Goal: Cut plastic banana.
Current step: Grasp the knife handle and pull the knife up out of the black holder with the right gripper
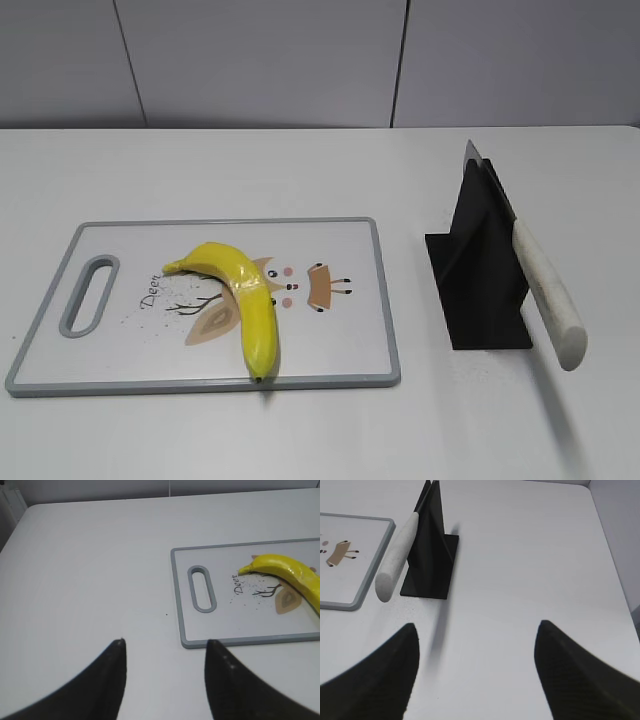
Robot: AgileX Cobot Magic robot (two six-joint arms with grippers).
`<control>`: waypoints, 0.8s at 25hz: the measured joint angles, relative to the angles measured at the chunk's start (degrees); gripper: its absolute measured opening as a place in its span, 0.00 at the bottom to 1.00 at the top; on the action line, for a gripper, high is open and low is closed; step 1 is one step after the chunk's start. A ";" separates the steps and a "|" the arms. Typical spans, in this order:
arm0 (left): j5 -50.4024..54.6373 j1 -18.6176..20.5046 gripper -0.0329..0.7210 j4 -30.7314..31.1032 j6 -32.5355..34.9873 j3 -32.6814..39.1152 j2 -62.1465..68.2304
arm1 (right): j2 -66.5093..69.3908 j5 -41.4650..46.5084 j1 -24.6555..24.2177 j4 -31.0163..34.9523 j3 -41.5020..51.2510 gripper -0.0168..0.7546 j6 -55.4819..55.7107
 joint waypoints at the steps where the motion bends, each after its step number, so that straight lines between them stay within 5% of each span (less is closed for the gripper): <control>1: 0.00 0.00 0.70 0.00 0.00 0.00 0.00 | 0.00 0.00 0.00 0.16 0.00 0.76 0.00; 20: 0.00 0.00 0.70 0.00 0.00 0.00 0.00 | 5.69 -0.06 0.00 2.11 -0.87 0.76 1.24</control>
